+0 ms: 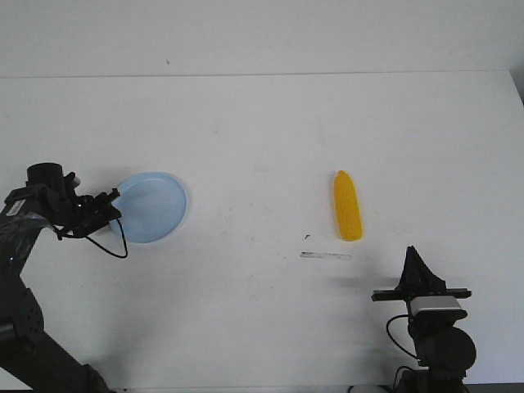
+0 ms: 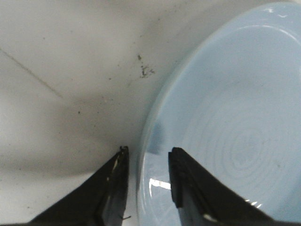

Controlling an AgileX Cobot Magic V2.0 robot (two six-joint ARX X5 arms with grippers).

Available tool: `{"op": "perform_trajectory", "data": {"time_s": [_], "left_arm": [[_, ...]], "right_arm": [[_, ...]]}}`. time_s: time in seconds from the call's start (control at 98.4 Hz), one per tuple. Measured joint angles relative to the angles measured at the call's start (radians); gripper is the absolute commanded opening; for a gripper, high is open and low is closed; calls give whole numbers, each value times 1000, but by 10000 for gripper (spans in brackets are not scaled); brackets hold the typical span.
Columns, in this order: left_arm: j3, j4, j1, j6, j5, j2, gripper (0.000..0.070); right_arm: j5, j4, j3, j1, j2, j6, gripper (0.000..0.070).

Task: Place corn on plate with both arms
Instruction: 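Push the blue plate with the left gripper toward the yellow corn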

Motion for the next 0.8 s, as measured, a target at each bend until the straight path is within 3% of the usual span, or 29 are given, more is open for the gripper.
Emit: {"op": "perform_trajectory", "data": {"time_s": [0.152,0.478,0.803], "left_arm": [[0,0,0,0,-1,0,0],[0,0,-8,0,-2,1,1],[0,-6,-107,-16,-3,-76,1]], "right_arm": [[0,0,0,0,0,0,16],[0,0,0,0,0,0,16],[0,0,0,0,0,0,16]]}}
